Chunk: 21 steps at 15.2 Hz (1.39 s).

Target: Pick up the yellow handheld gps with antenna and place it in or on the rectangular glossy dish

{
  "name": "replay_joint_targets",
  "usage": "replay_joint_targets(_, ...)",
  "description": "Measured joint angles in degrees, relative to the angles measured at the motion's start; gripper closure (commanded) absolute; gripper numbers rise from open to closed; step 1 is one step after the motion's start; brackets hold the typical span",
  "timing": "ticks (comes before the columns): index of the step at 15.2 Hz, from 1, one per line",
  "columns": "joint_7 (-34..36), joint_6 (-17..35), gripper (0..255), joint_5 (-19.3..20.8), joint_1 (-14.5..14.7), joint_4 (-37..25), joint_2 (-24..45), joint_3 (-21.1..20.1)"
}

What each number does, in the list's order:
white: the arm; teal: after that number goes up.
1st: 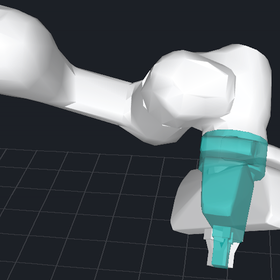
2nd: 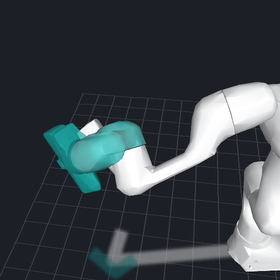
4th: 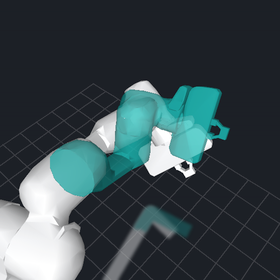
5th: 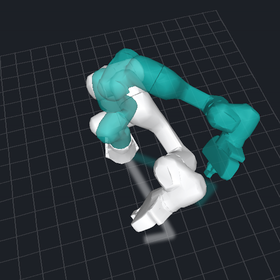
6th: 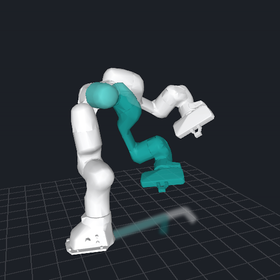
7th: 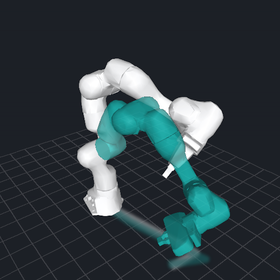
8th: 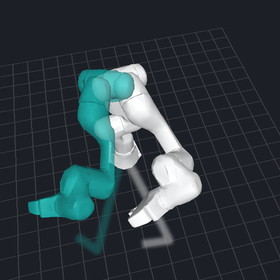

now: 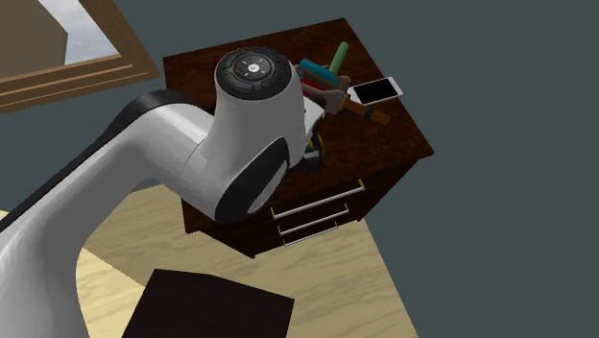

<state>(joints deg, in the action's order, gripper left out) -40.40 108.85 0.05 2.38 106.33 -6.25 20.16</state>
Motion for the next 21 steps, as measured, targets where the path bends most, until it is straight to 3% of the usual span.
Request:
replay_joint_targets(9, -17.3, -3.4, 0, -12.5, -4.3, -23.0, 20.7, 2.4)
replay_joint_targets(21, -18.4, 1.0, 0, -13.6, -4.3, -20.4, 22.7, 1.9)
